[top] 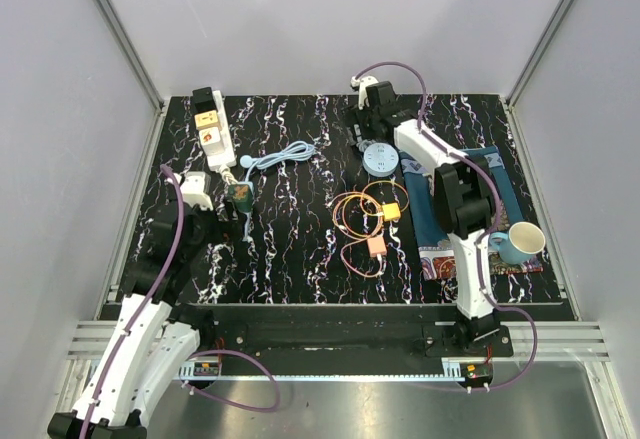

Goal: Insert the plug
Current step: Move the socket to the center of the board.

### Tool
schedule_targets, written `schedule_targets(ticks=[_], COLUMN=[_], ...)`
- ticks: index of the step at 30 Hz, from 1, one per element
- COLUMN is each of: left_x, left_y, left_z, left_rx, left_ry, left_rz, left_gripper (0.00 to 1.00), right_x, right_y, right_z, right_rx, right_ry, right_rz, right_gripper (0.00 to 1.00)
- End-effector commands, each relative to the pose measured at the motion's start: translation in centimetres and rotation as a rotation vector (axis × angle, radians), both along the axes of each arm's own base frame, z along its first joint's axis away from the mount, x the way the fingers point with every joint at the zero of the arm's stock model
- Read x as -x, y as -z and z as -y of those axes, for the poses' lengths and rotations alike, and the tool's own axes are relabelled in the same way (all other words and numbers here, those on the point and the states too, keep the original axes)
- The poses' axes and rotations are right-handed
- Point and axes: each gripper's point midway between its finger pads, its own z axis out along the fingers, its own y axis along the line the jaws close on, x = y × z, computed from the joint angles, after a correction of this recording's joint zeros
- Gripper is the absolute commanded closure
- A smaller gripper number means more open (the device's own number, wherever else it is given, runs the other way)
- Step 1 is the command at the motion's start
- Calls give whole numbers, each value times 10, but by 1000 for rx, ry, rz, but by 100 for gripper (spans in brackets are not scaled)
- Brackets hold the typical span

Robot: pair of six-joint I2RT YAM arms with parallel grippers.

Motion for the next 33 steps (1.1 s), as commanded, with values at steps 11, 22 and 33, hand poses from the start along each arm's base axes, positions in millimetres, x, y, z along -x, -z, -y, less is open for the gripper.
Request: schedule_targets(ticks=[11,22,33], left_x=[-7,-2,0], left_y=[-10,-23,-26], left_z=[8,7,7], left_rx=[15,8,12], left_ry=[26,34,32], left_rz=[44,111,121], left_gripper=[1,1,1], right_x=[-2,121,311], right_y=[58,45,64], right_z=[-24,-115,-162], right_rx=[-11,14,62], right_ry=[-116,-497,-884], right_rz=[-114,-154,-256], right_gripper=[35,71,56])
